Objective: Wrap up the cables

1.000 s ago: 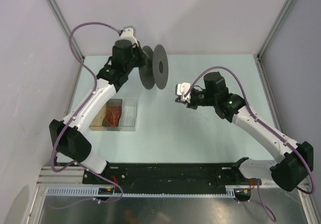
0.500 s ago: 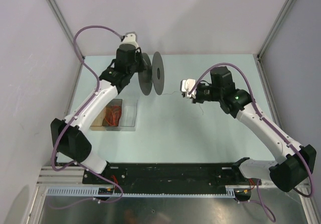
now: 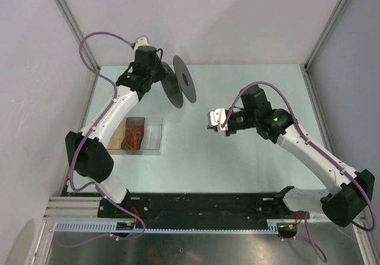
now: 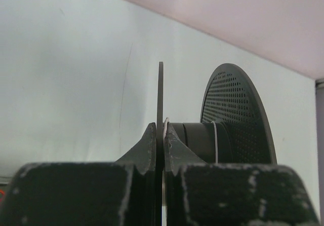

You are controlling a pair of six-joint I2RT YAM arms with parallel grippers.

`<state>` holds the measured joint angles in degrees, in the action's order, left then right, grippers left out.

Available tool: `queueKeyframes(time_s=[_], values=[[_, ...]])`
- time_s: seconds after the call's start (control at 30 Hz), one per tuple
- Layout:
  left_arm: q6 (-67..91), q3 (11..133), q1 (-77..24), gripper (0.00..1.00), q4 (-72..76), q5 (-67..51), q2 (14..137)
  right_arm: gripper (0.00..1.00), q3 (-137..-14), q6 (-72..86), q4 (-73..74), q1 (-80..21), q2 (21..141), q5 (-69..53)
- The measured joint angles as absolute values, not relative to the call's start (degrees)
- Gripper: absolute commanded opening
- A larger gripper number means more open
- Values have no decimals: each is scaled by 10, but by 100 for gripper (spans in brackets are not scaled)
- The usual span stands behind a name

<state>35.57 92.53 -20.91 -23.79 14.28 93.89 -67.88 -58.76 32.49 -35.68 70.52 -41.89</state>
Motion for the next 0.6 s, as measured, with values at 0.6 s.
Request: queueKeyframes(time_s=[0.6], values=[[182,854,-311,0,-249,51,952,0,-680,-482,40,-322,718,-271]])
